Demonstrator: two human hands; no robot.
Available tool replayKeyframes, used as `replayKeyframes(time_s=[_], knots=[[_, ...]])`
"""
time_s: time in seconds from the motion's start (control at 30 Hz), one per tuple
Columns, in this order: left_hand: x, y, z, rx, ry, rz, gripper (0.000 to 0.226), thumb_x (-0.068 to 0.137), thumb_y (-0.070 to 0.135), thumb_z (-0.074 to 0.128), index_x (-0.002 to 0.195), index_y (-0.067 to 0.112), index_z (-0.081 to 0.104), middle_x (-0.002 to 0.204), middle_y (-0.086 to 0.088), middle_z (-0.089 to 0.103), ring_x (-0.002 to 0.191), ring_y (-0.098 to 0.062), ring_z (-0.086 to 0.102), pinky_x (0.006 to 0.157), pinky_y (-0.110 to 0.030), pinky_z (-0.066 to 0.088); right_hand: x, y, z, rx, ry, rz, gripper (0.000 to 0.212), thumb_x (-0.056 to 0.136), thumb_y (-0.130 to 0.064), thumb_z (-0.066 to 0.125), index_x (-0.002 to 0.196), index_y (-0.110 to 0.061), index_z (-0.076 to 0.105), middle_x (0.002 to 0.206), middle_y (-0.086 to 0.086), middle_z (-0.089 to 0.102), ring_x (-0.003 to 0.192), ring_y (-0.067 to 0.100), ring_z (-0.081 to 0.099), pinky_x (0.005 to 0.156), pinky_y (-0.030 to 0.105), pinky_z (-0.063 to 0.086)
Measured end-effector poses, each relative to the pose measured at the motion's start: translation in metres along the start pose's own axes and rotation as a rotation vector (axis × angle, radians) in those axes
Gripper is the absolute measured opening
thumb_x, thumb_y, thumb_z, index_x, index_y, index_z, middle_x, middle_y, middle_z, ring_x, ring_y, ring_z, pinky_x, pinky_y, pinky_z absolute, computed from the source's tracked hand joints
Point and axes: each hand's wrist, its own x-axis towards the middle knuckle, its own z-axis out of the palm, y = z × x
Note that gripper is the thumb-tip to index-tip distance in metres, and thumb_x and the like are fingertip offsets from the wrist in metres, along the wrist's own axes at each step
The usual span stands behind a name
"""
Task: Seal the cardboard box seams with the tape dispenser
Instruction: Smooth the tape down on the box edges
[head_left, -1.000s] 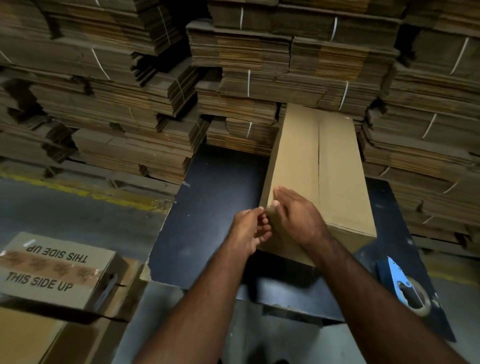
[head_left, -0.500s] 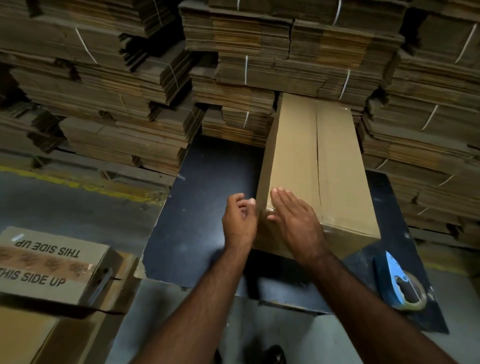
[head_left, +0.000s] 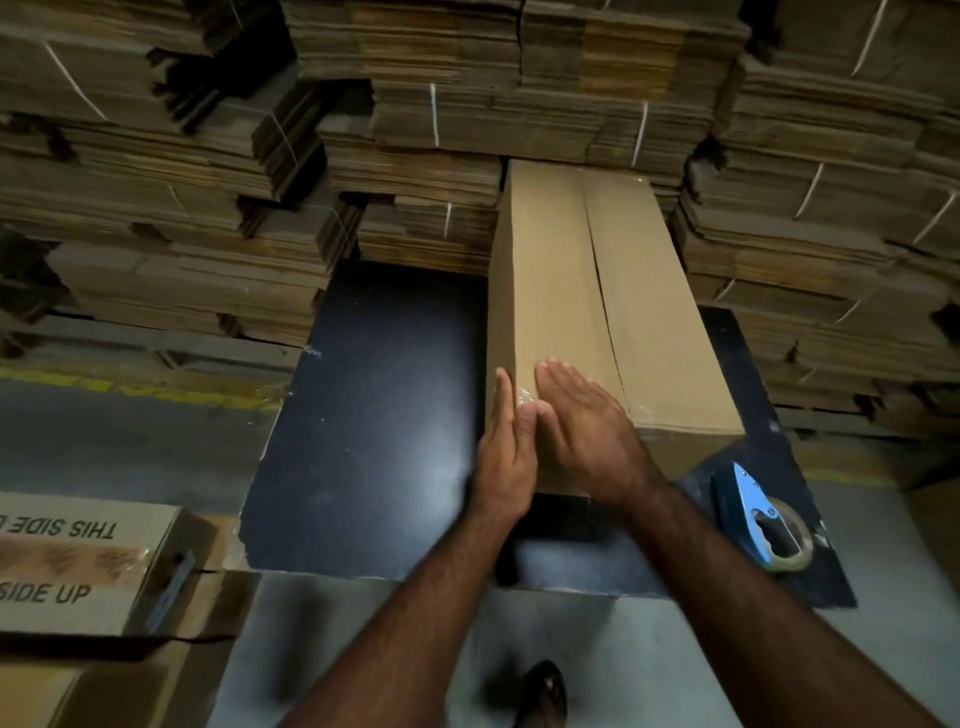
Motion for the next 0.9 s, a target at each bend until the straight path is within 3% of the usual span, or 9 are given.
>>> replayKeyframes(time_s=[0.07,0.17,0.27,0.33,0.4,0.47,0.57,0.73,0.9], knots=[[0.002,-0.015,-0.005,0.154,-0.039,0.035,0.067,0.093,0.071,0.013,0.153,0.048,-0.006,0.163,0.008,0.023,0.142,-0.025,0.038,0.111,-0.048,0.040,-0.001,0.004,-0.001,0.010,-0.040,-0.011,0.056,0.104,-0.036,0.027,0.151,-0.007,0.029,0.158,0.011,0.029,0.148,0.022,0.022,0.115,0.025,0.007],[-0.003,-0.030,-0.010,0.310,-0.071,0.054,0.063,0.096,0.067,0.015,0.151,0.051,-0.010,0.160,0.003,0.033,0.141,-0.033,0.039,0.106,-0.051,0.044,-0.002,0.007,-0.005,0.012,-0.130,-0.027,0.055,0.106,-0.035,0.026,0.154,-0.009,0.019,0.162,0.010,0.017,0.150,0.020,0.011,0.117,0.026,0.003],[-0.007,-0.029,-0.016,0.332,-0.088,0.129,0.066,0.101,0.057,0.023,0.155,0.039,-0.010,0.166,0.007,0.011,0.150,-0.022,0.021,0.118,-0.043,0.030,-0.003,0.014,-0.025,0.021,-0.231,-0.054,0.058,0.105,-0.038,0.033,0.156,-0.014,0.016,0.163,0.004,0.013,0.150,0.016,0.009,0.115,0.023,0.003],[-0.001,-0.014,-0.020,0.290,-0.081,0.247,0.071,0.100,0.055,0.028,0.157,0.031,-0.008,0.166,0.012,-0.004,0.152,-0.010,0.008,0.123,-0.036,0.017,-0.007,0.028,-0.037,0.000,-0.161,-0.041,0.057,0.104,-0.043,0.033,0.154,-0.016,0.026,0.161,0.003,0.023,0.148,0.017,0.017,0.119,0.029,0.010],[0.011,0.005,-0.019,0.295,-0.082,0.385,0.067,0.103,0.046,0.029,0.159,0.022,0.002,0.166,0.008,-0.003,0.153,-0.008,0.001,0.123,-0.032,0.009,-0.013,0.041,-0.037,-0.042,-0.105,-0.005,0.063,0.101,-0.051,0.023,0.151,-0.013,0.031,0.158,0.007,0.030,0.147,0.021,0.024,0.120,0.041,0.021],[0.022,0.012,-0.015,0.387,-0.115,0.479,0.061,0.106,0.043,0.027,0.158,0.014,0.016,0.167,0.001,0.004,0.153,-0.011,-0.001,0.124,-0.032,0.007,-0.019,0.045,-0.025,-0.092,-0.082,-0.002,0.070,0.099,-0.054,0.016,0.152,-0.011,0.031,0.158,0.009,0.030,0.146,0.022,0.026,0.118,0.043,0.025],[0.037,-0.002,-0.016,0.561,-0.140,0.631,0.064,0.106,0.046,0.023,0.154,0.005,0.030,0.164,-0.007,0.017,0.154,-0.022,0.003,0.124,-0.034,0.013,-0.024,0.045,-0.008,-0.171,-0.005,-0.019,0.060,0.103,-0.047,0.025,0.151,-0.011,0.032,0.156,0.009,0.034,0.144,0.021,0.031,0.117,0.040,0.026],[0.047,-0.021,-0.025,0.764,-0.173,0.812,0.056,0.100,0.026,0.051,0.149,0.002,0.038,0.160,-0.016,0.028,0.152,-0.036,0.011,0.121,-0.037,0.018,-0.025,0.054,0.005,-0.278,0.037,-0.045,0.061,0.100,-0.038,0.048,0.151,-0.007,0.032,0.154,0.012,0.036,0.142,0.023,0.035,0.116,0.038,0.028],[0.031,-0.012,-0.038,0.897,-0.143,0.806,0.059,0.103,0.044,0.035,0.149,0.007,0.040,0.160,-0.010,0.032,0.151,-0.026,0.018,0.120,-0.048,0.022,-0.034,0.053,-0.006,-0.168,-0.006,-0.033,0.069,0.101,-0.054,0.017,0.152,-0.009,0.029,0.157,0.010,0.030,0.145,0.023,0.028,0.119,0.040,0.021]])
